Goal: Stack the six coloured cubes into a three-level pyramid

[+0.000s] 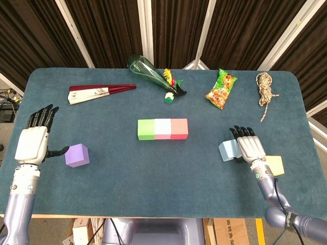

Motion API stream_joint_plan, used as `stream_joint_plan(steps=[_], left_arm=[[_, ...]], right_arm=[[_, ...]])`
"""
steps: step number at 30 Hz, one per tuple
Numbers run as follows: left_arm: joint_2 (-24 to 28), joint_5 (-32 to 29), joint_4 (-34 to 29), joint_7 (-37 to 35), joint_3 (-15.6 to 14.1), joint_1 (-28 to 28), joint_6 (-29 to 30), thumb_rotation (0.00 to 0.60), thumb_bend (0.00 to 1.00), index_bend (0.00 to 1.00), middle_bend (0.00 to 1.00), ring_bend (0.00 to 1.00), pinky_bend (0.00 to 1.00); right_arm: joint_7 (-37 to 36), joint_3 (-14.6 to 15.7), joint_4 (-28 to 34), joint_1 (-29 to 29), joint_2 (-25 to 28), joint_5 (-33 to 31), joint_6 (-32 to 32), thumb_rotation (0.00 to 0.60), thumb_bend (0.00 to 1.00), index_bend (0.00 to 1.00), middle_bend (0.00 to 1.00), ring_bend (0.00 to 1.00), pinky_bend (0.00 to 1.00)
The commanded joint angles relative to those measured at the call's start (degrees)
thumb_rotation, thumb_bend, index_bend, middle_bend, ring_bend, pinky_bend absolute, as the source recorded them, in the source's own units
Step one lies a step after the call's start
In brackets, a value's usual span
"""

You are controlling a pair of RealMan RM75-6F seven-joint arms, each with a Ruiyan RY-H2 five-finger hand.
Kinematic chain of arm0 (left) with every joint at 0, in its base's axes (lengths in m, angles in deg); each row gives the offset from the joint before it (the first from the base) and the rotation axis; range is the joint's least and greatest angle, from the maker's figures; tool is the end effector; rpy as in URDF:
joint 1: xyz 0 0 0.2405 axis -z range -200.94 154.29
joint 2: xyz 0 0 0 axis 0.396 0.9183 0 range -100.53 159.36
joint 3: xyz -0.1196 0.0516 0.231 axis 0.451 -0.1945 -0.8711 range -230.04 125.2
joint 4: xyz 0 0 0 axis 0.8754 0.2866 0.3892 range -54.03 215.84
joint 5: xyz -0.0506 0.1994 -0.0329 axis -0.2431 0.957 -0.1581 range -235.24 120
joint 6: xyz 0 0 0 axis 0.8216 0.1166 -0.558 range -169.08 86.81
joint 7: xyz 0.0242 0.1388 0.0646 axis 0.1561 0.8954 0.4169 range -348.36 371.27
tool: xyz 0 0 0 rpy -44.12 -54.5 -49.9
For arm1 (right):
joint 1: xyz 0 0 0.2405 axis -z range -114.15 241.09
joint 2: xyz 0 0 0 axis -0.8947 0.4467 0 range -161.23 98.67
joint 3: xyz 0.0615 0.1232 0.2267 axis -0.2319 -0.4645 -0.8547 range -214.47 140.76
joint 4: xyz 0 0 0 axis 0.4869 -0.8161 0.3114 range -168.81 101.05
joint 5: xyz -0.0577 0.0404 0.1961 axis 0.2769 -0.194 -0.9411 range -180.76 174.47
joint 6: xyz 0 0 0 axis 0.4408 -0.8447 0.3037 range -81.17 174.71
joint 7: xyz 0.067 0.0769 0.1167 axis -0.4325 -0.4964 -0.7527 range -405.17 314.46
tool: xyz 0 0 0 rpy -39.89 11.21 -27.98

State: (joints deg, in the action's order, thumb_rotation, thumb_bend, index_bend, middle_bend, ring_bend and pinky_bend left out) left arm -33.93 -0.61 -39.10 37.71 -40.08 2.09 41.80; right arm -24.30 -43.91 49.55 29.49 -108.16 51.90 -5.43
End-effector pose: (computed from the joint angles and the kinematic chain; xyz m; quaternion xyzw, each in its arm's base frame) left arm -0.1881 0.2855 0.1571 -0.5638 -0.4194 -0.4122 0.5799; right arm -0.2752 -0.3490 0.0528 0.6985 -0.4284 0.2395 0.5208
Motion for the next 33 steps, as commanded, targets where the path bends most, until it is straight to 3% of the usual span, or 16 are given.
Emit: stream_joint_plan(steps=[1,33], left_arm=[[0.05,-0.11,0.09,-0.04,0.02,-0.02,-0.21,0.600,0.03,0.00,0.00,0.00,0.00],[0.28,-0.59,0.39,-1.14,0.63,-0.41,-1.41,0.600,0.03,0.00,0.00,0.00,0.00]], right_arm=[[0.57,-0.09,0.42,-0.24,-0.17,-0.28,-0.25,0.600,0.22,0.00,0.00,0.00,0.00],[6.13,-0.46,2.04,-3.01,-1.71,-8.58,-0.71,0.600,0.22,0.00,0.00,0.00,0.00]])
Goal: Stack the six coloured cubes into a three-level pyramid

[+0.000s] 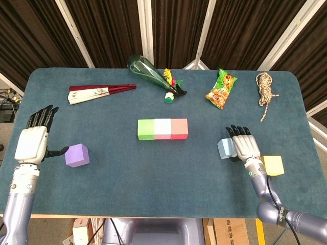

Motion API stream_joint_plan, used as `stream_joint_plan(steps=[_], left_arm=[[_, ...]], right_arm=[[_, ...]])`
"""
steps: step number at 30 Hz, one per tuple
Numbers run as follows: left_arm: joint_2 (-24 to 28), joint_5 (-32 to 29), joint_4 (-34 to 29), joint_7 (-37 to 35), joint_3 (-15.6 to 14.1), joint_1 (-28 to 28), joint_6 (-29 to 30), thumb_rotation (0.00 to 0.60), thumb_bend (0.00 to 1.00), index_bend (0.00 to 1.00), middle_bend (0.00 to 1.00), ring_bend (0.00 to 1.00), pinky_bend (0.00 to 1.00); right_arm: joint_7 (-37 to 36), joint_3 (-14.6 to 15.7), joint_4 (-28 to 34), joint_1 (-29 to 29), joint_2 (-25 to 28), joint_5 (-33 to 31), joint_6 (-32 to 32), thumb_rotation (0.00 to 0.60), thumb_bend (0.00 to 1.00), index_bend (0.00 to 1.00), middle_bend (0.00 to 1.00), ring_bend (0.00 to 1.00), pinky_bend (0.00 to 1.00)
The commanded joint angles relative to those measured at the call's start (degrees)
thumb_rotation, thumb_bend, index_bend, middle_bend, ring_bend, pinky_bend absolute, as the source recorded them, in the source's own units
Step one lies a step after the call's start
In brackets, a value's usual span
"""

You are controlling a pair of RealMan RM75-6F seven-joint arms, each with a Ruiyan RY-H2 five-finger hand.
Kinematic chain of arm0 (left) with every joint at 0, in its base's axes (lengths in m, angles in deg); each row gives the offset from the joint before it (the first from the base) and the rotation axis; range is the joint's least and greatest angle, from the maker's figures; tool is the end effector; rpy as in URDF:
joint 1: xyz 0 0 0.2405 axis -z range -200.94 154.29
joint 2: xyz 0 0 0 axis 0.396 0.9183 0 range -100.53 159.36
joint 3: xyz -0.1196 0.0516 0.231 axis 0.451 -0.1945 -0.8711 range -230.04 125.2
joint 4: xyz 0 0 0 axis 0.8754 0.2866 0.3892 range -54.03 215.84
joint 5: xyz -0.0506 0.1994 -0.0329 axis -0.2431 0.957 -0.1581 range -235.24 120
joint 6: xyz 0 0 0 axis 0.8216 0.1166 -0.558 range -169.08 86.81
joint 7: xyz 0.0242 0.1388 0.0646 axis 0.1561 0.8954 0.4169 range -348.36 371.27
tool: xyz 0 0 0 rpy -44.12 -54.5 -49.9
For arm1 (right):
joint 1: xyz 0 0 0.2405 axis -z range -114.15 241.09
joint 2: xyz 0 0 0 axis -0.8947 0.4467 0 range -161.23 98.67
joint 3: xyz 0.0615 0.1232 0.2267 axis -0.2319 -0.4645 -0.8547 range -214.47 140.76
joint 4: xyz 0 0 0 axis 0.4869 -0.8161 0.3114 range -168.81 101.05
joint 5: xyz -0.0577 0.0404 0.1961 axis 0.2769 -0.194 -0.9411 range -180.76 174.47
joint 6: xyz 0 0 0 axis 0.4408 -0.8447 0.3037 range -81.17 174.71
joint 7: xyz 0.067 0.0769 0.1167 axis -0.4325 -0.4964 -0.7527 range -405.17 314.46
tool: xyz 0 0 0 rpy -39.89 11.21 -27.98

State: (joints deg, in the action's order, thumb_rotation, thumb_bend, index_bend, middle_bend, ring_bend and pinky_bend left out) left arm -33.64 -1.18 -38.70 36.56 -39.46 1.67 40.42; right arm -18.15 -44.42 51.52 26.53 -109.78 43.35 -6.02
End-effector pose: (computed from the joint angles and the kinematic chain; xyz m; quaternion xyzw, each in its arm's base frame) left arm -0.1913 0.2867 0.1569 -0.5614 -0.4288 -0.4116 0.5757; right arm -0.2611 -0.3558 0.0407 0.6913 -0.4438 0.2250 0.5240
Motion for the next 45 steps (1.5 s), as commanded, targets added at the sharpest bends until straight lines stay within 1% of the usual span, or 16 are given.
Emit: stream_joint_plan(steps=[1,5,6,7,10,12,21,28,33,45], left_arm=[[0.00,-0.01,-0.05,0.00,0.03,-0.01,-0.02,0.600,0.03,0.00,0.00,0.00,0.00],[0.13,0.09,-0.21,-0.18,0.14,-0.12,0.09,0.600,0.03,0.00,0.00,0.00,0.00],[0.18,0.08,-0.23,-0.25,0.17,-0.16,0.09,0.600,0.03,0.00,0.00,0.00,0.00],[0.23,0.05,-0.22,-0.32,0.18,-0.19,0.07,0.600,0.03,0.00,0.00,0.00,0.00],[0.31,-0.13,-0.12,-0.45,0.20,-0.19,-0.20,0.600,0.03,0.00,0.00,0.00,0.00],[0.32,-0.22,-0.12,-0.50,0.19,-0.18,-0.35,0.600,0.03,0.00,0.00,0.00,0.00],[0.58,-0.14,-0.37,-0.87,0.35,-0.29,-0.40,0.600,0.03,0.00,0.00,0.00,0.00],[0.67,0.07,-0.69,-0.96,0.29,-0.38,-0.43,0.600,0.04,0.00,0.00,0.00,0.00],[0.67,0.25,-0.84,-0.96,0.27,-0.42,-0.36,0.600,0.03,0.00,0.00,0.00,0.00],[0.87,0.35,-0.87,-1.37,0.50,-0.59,-0.23,0.600,0.03,0.00,0.00,0.00,0.00]], right_arm=[[0.00,0.08,0.01,-0.10,-0.21,0.02,-0.21,0.600,0.22,0.00,0.00,0.00,0.00],[0.07,-0.02,-0.19,-0.38,-0.53,-0.70,-0.14,0.600,0.22,0.00,0.00,0.00,0.00],[0.09,-0.06,-0.10,-0.43,-0.50,-1.06,-0.10,0.600,0.22,0.00,0.01,0.01,0.00],[0.08,-0.11,0.03,-0.45,-0.45,-1.30,-0.14,0.600,0.22,0.00,0.03,0.01,0.00],[-0.38,-0.20,0.68,-0.32,-0.20,-1.52,-0.43,0.600,0.22,0.00,0.14,0.07,0.00],[-0.86,-0.19,0.89,-0.14,-0.11,-1.19,-0.68,0.600,0.22,0.00,0.16,0.09,0.00],[-2.38,0.03,2.06,-0.04,1.24,0.92,-0.48,0.600,0.22,0.00,0.17,0.09,0.00],[-3.20,0.29,2.60,-0.38,2.90,0.91,1.17,0.600,0.22,0.00,0.17,0.09,0.00],[-3.72,0.09,2.47,-0.46,2.56,0.73,0.90,0.600,0.22,0.00,0.17,0.09,0.00],[-2.47,-0.54,1.62,-1.92,0.38,-0.67,0.09,0.600,0.22,0.00,0.17,0.09,0.00]])
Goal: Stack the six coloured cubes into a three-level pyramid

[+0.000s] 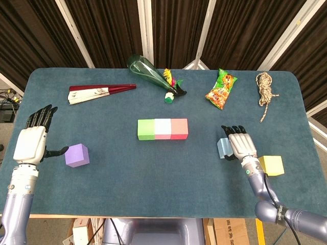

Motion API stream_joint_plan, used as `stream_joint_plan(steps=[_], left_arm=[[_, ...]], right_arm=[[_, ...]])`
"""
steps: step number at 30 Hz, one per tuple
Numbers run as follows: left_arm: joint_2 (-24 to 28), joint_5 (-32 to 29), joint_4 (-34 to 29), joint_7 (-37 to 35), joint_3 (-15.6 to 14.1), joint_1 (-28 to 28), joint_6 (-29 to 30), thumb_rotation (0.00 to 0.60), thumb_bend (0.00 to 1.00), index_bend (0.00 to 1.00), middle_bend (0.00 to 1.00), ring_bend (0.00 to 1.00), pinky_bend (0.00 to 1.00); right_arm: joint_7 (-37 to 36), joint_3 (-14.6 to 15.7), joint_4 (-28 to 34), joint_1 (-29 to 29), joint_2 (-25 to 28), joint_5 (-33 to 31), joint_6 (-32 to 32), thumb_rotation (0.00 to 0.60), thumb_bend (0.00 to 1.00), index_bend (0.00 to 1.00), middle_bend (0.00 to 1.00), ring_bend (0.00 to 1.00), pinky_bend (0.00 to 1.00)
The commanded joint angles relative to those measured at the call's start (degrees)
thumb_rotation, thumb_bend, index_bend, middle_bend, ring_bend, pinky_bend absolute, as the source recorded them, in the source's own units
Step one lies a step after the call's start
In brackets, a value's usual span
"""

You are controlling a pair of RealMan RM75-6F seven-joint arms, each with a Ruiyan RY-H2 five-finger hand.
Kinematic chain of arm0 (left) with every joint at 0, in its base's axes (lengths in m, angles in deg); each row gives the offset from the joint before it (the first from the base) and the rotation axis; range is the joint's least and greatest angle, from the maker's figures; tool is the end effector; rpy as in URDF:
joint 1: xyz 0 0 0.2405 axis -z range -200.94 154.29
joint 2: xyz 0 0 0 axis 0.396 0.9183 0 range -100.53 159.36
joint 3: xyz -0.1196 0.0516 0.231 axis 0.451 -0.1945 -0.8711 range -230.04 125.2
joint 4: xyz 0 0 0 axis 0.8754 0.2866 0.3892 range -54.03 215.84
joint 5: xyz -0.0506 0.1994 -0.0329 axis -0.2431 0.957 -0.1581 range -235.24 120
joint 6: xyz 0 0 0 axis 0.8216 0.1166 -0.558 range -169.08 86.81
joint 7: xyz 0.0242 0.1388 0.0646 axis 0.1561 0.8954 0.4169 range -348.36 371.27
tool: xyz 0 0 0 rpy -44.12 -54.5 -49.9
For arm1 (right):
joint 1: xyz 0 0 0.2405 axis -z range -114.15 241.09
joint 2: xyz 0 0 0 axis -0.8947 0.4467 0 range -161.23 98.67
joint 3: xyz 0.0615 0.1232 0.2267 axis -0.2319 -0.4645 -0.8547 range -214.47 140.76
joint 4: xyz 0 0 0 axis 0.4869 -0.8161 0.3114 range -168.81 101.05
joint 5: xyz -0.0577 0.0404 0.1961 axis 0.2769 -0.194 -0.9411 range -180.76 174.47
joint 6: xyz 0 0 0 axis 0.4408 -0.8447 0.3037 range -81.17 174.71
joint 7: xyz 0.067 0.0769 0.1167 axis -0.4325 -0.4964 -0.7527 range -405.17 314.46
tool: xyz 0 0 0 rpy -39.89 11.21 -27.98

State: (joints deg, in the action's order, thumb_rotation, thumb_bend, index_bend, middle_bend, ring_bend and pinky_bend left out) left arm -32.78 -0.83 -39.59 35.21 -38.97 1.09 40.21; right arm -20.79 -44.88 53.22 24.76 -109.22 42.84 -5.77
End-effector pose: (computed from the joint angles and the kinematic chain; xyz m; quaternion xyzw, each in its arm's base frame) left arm -0.1897 0.2850 0.1611 -0.5560 -0.4344 -0.4204 0.5704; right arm -0.2445 -0.3615 0.0405 0.6869 -0.4571 0.2496 0.5068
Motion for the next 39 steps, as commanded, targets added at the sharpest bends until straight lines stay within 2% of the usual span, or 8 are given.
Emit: stream_joint_plan(steps=[1,13,27,29,35,39], left_arm=[[0.01,0.01,0.03,-0.03,0.01,0.00,-0.03,0.600,0.03,0.00,0.00,0.00,0.00],[0.01,0.10,-0.11,-0.06,0.01,-0.05,-0.06,0.600,0.04,0.00,0.00,0.00,0.00],[0.31,0.08,-0.39,-0.40,0.05,-0.11,-0.35,0.600,0.04,0.00,0.00,0.00,0.00],[0.37,0.14,-0.43,-0.42,0.06,-0.13,-0.34,0.600,0.04,0.00,0.00,0.00,0.00],[0.50,0.24,-0.60,-0.61,0.12,-0.21,-0.24,0.600,0.04,0.00,0.00,0.00,0.00],[0.52,0.32,-0.66,-0.58,0.06,-0.22,-0.29,0.600,0.04,0.00,0.00,0.00,0.00]], right_arm=[[0.25,-0.12,-0.09,-0.23,-0.27,-0.30,-0.25,0.600,0.22,0.00,0.17,0.09,0.00],[1.62,-0.07,-0.10,-0.87,-0.16,-2.24,-0.63,0.600,0.22,0.00,0.17,0.09,0.00],[4.72,1.77,2.04,-1.60,2.67,-6.91,0.64,0.600,0.24,0.00,0.20,0.12,0.00],[4.92,2.02,2.26,-1.72,2.98,-7.27,0.86,0.600,0.24,0.00,0.22,0.13,0.00],[4.16,2.37,2.40,-1.52,3.05,-5.62,0.27,0.600,0.29,0.00,0.36,0.30,0.00],[2.99,2.28,2.01,-1.15,2.66,-3.88,-0.47,0.600,0.30,0.01,0.41,0.35,0.00]])
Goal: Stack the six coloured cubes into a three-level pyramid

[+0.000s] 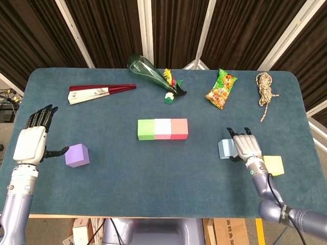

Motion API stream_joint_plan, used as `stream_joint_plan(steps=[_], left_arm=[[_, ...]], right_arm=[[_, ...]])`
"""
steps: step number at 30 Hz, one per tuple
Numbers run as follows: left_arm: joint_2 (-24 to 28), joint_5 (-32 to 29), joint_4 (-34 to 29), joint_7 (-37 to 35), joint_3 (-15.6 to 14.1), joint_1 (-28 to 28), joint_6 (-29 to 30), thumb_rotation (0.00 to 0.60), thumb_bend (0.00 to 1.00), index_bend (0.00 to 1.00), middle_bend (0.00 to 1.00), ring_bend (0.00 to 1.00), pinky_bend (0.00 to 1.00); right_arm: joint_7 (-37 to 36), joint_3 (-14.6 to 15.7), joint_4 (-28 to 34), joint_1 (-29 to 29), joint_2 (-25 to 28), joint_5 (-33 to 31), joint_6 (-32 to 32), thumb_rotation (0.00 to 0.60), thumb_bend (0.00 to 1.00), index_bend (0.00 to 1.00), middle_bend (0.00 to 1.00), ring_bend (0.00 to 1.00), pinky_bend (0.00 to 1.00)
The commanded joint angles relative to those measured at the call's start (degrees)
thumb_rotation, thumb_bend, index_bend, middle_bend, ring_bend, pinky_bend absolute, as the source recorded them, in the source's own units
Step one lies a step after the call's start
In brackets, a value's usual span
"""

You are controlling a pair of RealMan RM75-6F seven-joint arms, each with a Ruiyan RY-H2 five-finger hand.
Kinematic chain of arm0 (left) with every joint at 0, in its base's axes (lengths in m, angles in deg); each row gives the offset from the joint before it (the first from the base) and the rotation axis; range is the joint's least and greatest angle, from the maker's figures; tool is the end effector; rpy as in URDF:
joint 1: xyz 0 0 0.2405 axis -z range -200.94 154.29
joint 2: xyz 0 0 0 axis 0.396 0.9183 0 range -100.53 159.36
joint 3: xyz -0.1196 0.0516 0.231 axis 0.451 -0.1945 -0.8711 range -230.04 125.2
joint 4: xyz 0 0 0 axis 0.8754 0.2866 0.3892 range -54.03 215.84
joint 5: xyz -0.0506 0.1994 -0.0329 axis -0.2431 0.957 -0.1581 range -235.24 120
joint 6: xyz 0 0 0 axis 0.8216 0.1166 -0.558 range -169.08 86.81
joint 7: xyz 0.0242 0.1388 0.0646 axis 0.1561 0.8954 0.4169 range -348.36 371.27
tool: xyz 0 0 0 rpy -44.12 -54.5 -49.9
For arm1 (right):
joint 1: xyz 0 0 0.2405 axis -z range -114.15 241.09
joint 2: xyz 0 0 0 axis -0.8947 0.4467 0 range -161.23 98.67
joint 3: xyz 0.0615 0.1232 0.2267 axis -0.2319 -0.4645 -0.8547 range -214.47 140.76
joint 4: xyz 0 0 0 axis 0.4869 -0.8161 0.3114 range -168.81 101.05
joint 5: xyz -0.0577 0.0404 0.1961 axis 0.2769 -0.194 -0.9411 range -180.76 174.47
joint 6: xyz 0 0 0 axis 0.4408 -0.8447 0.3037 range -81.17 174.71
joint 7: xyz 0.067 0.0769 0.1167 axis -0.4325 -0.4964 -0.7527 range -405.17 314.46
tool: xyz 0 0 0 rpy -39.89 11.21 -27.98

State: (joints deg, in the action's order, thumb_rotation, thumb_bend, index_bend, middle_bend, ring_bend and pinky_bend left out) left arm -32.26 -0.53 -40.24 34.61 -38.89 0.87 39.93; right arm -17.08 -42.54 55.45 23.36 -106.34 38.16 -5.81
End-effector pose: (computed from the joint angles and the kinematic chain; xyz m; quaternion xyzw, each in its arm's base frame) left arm -0.1879 0.2836 0.1625 -0.5560 -0.4373 -0.4240 0.5656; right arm -0.2532 -0.3580 0.0515 0.6932 -0.4530 0.2102 0.5196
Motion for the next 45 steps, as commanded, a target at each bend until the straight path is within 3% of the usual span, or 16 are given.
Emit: stream_joint_plan(steps=[1,10,19,26,33,45], left_arm=[[-0.01,0.02,-0.02,0.02,-0.04,-0.01,-0.02,0.600,0.04,0.00,0.00,0.00,0.00],[0.05,-0.13,0.02,-0.08,0.00,0.01,-0.15,0.600,0.04,0.00,0.00,0.00,0.00],[0.08,-0.19,0.57,0.32,-0.03,0.11,-0.14,0.600,0.04,0.00,0.00,0.00,0.00],[0.03,-0.74,0.94,0.14,0.04,0.21,-0.53,0.600,0.04,0.00,0.00,0.00,0.00],[0.38,-1.68,1.48,-0.32,0.40,0.31,-0.97,0.600,0.04,0.00,0.00,0.00,0.00],[1.14,-2.99,2.07,-1.87,0.98,0.43,-2.13,0.600,0.04,0.00,0.00,0.00,0.00]], right_arm=[[-0.98,-0.13,-0.24,0.30,-0.26,1.06,-0.50,0.600,0.31,0.01,0.41,0.36,0.00],[-2.96,-2.03,1.51,-0.12,1.29,3.46,-1.09,0.600,0.31,0.02,0.42,0.37,0.00],[-2.98,-8.65,9.21,-5.04,6.20,-2.11,0.67,0.600,0.31,0.02,0.42,0.37,0.00],[1.76,-10.73,12.34,-11.26,6.72,-7.21,1.07,0.600,0.31,0.03,0.42,0.37,0.00],[8.29,-11.32,11.63,-19.05,3.02,-15.61,-0.08,0.600,0.31,0.02,0.42,0.37,0.00],[20.46,-14.41,3.67,-33.92,-7.86,-38.50,-8.69,0.600,0.31,0.02,0.42,0.37,0.00]])
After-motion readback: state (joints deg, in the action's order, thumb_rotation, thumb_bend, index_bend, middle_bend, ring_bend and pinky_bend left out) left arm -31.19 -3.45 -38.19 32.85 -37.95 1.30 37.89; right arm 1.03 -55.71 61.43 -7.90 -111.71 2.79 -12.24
